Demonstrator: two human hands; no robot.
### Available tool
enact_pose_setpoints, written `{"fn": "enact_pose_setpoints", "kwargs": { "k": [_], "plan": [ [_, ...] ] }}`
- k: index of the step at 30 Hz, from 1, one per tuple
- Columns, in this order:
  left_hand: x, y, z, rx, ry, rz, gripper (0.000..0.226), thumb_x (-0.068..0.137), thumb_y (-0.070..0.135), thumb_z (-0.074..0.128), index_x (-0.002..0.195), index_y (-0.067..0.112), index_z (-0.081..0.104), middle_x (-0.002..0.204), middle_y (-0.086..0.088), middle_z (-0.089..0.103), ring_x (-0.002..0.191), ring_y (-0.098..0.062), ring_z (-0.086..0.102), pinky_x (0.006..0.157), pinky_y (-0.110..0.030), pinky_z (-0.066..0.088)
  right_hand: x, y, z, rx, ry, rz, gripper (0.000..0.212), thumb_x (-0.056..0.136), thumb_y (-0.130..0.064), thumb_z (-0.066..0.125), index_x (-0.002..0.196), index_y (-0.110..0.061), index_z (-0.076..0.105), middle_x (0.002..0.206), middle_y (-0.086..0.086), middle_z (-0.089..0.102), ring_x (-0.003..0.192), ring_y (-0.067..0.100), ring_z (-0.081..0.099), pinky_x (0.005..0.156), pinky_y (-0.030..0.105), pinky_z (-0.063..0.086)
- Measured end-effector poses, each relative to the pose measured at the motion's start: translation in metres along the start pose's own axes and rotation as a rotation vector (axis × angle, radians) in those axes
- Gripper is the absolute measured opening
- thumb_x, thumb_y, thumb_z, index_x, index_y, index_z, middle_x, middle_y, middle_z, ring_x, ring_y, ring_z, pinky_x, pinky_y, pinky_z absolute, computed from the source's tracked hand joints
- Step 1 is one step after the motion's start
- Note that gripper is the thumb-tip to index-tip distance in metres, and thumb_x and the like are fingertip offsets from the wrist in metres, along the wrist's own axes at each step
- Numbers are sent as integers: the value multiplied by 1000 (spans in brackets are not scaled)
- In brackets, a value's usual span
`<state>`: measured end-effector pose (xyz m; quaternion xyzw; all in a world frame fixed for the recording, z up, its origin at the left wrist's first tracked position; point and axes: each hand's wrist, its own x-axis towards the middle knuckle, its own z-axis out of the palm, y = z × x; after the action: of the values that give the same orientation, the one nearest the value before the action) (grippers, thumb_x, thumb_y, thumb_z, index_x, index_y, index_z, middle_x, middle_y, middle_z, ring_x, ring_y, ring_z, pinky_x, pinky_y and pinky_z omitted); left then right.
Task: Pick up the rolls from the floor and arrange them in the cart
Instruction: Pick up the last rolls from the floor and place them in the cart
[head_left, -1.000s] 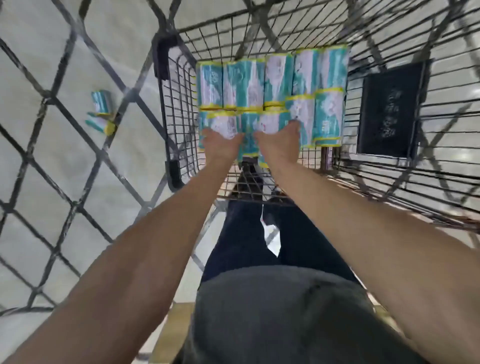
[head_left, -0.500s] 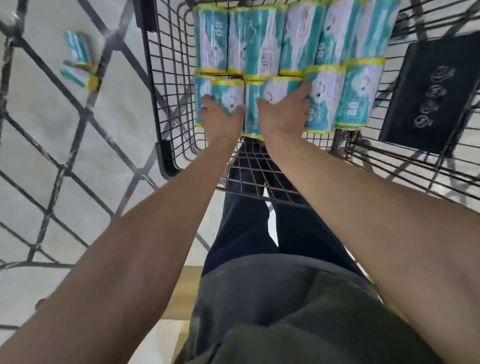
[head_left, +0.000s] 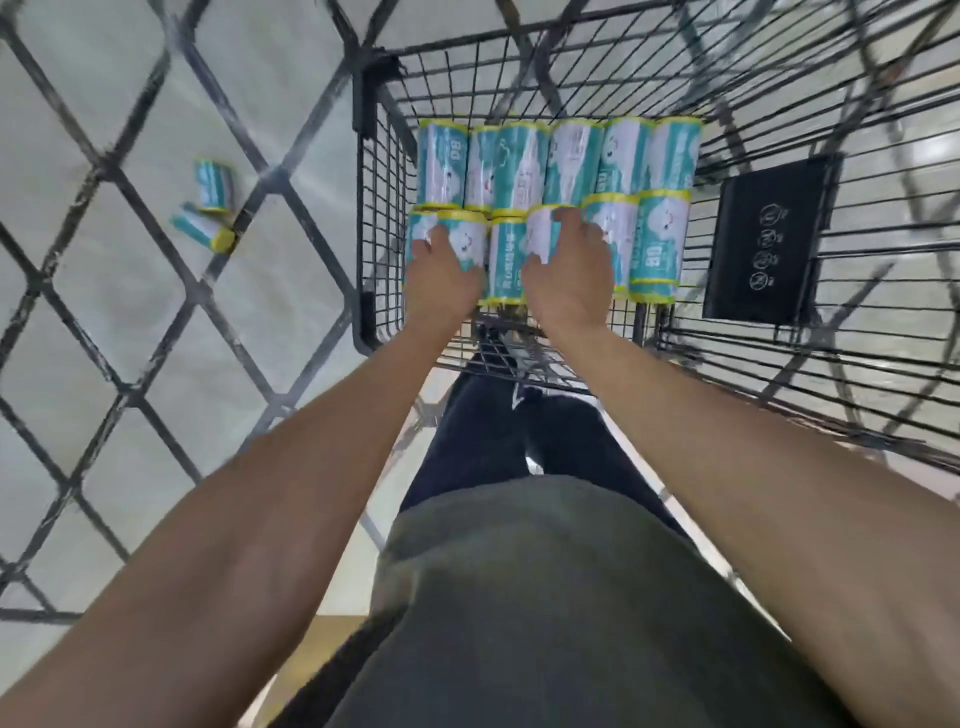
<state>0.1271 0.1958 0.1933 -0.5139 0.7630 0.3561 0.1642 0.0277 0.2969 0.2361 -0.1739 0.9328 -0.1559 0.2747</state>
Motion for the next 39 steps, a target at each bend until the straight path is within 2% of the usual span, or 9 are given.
{"fn": "enact_pose_setpoints", "kwargs": {
  "k": [4,7,9,12,19,23,26,32,39],
  "plan": [
    [-45,1,-47,269,41,149,62,92,36,56,146,11,37,139,-21,45,126,-42,46,99,-50,45,-31,-19,-34,-263,-46,-311,54,86,-23,62,139,-17,52,132,14,58,127,36,48,97,50,46],
    [-83,-4,-87,373,154,157,55,93,38,54,140,12,42,136,-18,48,123,-40,48,95,-50,44,-60,-37,-55,-382,-55,-436,57,88,-25,61,143,-18,49,136,16,54,134,39,43,104,54,42],
    [-113,-12,-110,368,215,157,50,94,38,54,135,11,44,131,-18,50,121,-41,49,95,-50,44,-85,-49,-69,-449,-70,-493,55,92,-31,61,144,-19,48,139,17,52,135,40,42,106,53,40],
    [-158,-23,-135,344,301,189,45,94,39,52,129,12,48,127,-18,52,118,-41,52,92,-49,45,-125,-62,-90,-432,-39,-543,52,91,-31,60,141,-18,52,135,16,54,129,38,46,100,49,44],
    [-239,-81,-182,347,413,140,49,95,43,50,135,16,46,131,-14,50,119,-39,50,95,-50,45,-203,-107,-97,-411,20,-684,47,88,-31,59,133,-19,57,132,11,58,126,35,49,108,48,39],
    [-265,-142,-205,282,432,35,43,96,42,48,131,17,48,130,-12,51,118,-36,50,91,-47,45,-232,-152,-76,-436,10,-790,50,87,-31,59,136,-20,55,130,11,59,123,34,50,105,45,41],
    [-271,-195,-229,228,455,-46,45,97,42,47,135,18,47,132,-12,50,119,-36,50,93,-47,43,-247,-195,-49,-468,-10,-877,50,86,-32,59,133,-19,56,128,11,58,121,34,50,103,44,42],
    [-246,-301,-279,161,486,-191,48,97,42,46,139,19,42,135,-10,48,121,-35,50,95,-47,44,-260,-287,34,-572,-74,-1014,55,86,-35,63,138,-22,52,127,10,58,121,33,52,103,42,43],
    [-192,-406,-338,125,436,-233,48,96,43,49,136,18,43,133,-12,49,118,-37,50,93,-49,43,-259,-387,127,-541,-203,-943,52,87,-32,64,135,-18,52,127,13,56,121,34,50,99,42,44]
  ]
}}
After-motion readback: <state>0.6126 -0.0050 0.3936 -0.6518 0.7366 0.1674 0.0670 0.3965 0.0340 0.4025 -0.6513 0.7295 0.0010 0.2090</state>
